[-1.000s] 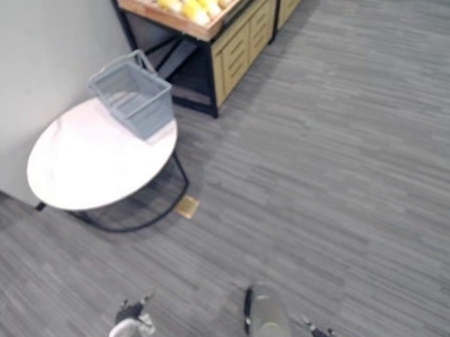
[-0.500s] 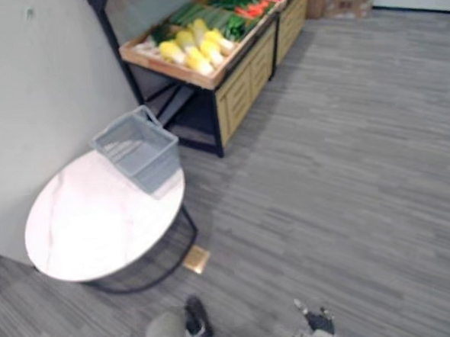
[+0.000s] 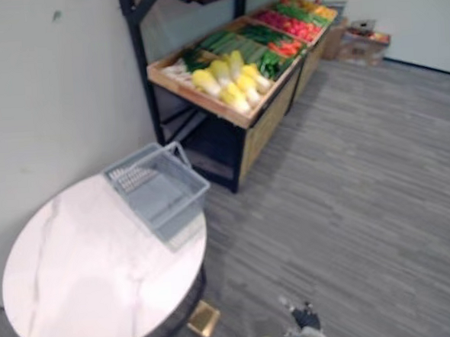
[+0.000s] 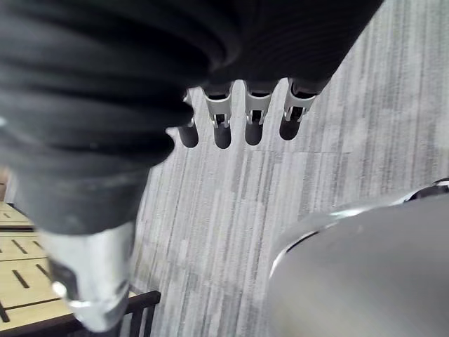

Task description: Pick vegetable in the basket

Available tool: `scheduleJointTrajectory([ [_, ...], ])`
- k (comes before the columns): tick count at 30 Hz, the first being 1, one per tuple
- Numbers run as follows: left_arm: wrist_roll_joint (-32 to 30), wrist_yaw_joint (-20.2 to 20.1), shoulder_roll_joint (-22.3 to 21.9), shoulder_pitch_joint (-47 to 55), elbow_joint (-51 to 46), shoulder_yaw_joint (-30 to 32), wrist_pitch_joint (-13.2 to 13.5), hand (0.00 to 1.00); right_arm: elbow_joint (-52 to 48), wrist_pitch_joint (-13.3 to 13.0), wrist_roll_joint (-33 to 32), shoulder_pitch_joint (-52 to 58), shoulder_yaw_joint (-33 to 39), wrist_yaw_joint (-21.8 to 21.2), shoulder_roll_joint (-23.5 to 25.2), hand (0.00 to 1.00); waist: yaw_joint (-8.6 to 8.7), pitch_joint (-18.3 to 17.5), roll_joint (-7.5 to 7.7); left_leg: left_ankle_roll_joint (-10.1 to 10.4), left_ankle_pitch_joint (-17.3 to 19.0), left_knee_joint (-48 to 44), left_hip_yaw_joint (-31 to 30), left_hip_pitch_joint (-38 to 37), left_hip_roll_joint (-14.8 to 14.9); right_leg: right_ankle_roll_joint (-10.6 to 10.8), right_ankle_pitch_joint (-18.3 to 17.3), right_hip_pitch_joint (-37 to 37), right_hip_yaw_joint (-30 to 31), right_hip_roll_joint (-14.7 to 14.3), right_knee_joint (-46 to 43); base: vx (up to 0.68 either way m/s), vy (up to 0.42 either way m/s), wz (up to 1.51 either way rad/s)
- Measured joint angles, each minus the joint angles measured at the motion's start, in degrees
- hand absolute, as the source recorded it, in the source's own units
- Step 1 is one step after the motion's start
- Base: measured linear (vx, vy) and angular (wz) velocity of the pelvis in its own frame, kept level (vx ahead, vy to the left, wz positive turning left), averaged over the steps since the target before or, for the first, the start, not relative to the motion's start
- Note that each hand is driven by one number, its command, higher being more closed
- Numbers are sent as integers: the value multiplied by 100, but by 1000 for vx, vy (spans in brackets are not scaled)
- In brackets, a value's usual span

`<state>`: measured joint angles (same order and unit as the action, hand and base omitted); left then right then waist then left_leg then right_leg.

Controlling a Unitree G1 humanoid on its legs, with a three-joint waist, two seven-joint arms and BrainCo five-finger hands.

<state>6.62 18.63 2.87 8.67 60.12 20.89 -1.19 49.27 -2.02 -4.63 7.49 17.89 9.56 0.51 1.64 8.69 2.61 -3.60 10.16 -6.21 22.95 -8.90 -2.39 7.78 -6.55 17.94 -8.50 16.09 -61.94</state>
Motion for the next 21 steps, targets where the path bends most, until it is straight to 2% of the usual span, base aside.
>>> scheduleJointTrajectory([
  [1, 2, 28, -69, 2, -189, -2, 29, 0, -5, 17, -18, 39, 77, 8, 6, 0, -32, 21, -15, 22, 13, 7, -75, -153, -7, -218, -166, -24, -143, 27, 919, 351, -47, 65],
  [2, 1, 33, -103, 8, -247, -1, 65, 0, -20, 16, -37, 58, 103, 10, 11, 0, -32, 15, -27, 75, 44, -1, -171, -191, 3, -252, -184, -53, -163, 11, 1424, 339, -80, 85],
  [3, 1, 39, -161, 8, -347, 12, 102, 0, -92, 18, -38, 71, 159, 10, 42, 0, -34, 26, -48, 187, 113, 3, -341, -280, 36, -300, -167, -161, -121, 1, 2412, 273, -141, 93],
  [4, 2, 42, -221, 1, -400, 82, 121, 0, -172, 17, -38, 80, 158, 9, 94, 0, -35, 33, -63, 337, 212, -4, -442, -353, 113, -276, -118, -292, 69, -2, 3321, 350, -232, 94],
  [5, 2, 44, -252, 1, -424, 141, 131, 0, -181, 17, -39, 81, 165, 7, 127, 0, -50, 34, -63, 404, 257, -21, -513, -385, 160, -276, -48, -347, 203, 0, 3679, 421, -349, 85],
  [7, 180, 47, -317, 1, -475, 276, 190, 0, -185, 17, -39, 121, 137, -3, 234, 0, -182, 24, -27, 691, 477, -158, -805, -435, 368, -245, 351, -503, 711, -5, 4494, 367, -435, 69],
  [8, 214, 38, -325, 28, -545, 419, 201, 0, -185, 15, -42, 160, 129, -8, 307, 0, -241, 18, 96, 889, 635, -307, -987, -439, 467, 29, 717, -589, 804, 40, 4592, 247, -393, 58],
  [9, 221, 34, -376, 28, -501, 466, 197, 0, -181, 13, -46, 151, 127, -19, 279, 0, -283, 36, 94, 982, 692, -358, -1050, -463, 604, 249, 705, -612, 696, -1, 4448, 311, -514, 75],
  [10, 230, 30, -557, 9, -475, 553, 185, 0, -190, 13, -43, 170, 133, -10, 138, 0, -314, -61, -165, 1117, 606, -347, -1127, -376, 934, 73, 516, -613, 325, -169, 4294, 305, -491, 72],
  [11, 229, 23, -711, 4, -485, 590, 200, 0, -183, 22, -43, 166, 131, -16, 19, 0, -319, -74, -284, 1192, 458, -257, -1128, -349, 1061, -15, 354, -601, 110, -226, 4155, 342, -549, 92],
  [12, 231, 11, -769, -6, -498, 656, 234, 0, -183, 30, -43, 154, 129, -19, -31, 0, -310, -57, -327, 1255, 223, -117, -1162, -329, 1137, -84, 202, -604, -81, -218, 4016, 377, -879, 228],
  [13, 389, -85, -769, -4, -477, 872, 250, 0, -140, 55, -42, 100, 11, -52, -13, 0, -306, -48, -304, 1128, -840, -322, -1225, 153, 1478, -391, -143, -1148, -1169, -193, 4180, 315, -887, 227],
  [14, 389, -87, -766, 8, -473, 872, 245, 0, -122, 54, -41, 85, 24, -43, -18, 0, -328, -48, -304, 1119, -973, -402, -1110, 180, 1540, -408, -154, -1301, -1321, -210, 4295, 189, -782, 204],
  [16, 390, -96, -753, 31, -449, 874, 243, 0, -119, 50, -42, -22, 105, -31, -31, 0, -343, -45, -309, 1055, -1052, -367, -836, 193, 1595, -394, -229, -1417, -1426, -259, 4389, -28, -152, 29],
  [18, 386, -111, -705, 30, -354, 877, 233, 0, -137, 60, -42, -73, 321, -13, -92, 0, -273, -43, -313, 1051, -1152, -169, -385, 174, 1593, -381, -219, -1507, -1551, -241, 4511, 4, -18, 42],
  [19, 357, -109, -693, 45, -334, 891, 205, 0, -218, 96, -38, -46, 443, 28, -125, 0, -182, -39, -323, 1030, -1167, -83, -188, 202, 1591, -328, -182, -1597, -1686, -231, 4625, -31, 64, 76],
  [20, 337, -101, -676, 70, -299, 914, 166, 0, -526, 164, -35, 21, 545, 138, -177, 0, -118, -43, -335, 1024, -1172, 57, -53, 212, 1567, -284, -151, -1603, -1708, -237, 4700, -50, 110, 71],
  [21, 328, -99, -665, 117, -277, 926, 125, 0, -910, 176, -4, 31, 630, 219, -280, 0, -130, -44, -335, 1031, -1167, 242, -13, 174, 1501, -233, -118, -1539, -1624, -244, 4738, -51, 109, 42],
])
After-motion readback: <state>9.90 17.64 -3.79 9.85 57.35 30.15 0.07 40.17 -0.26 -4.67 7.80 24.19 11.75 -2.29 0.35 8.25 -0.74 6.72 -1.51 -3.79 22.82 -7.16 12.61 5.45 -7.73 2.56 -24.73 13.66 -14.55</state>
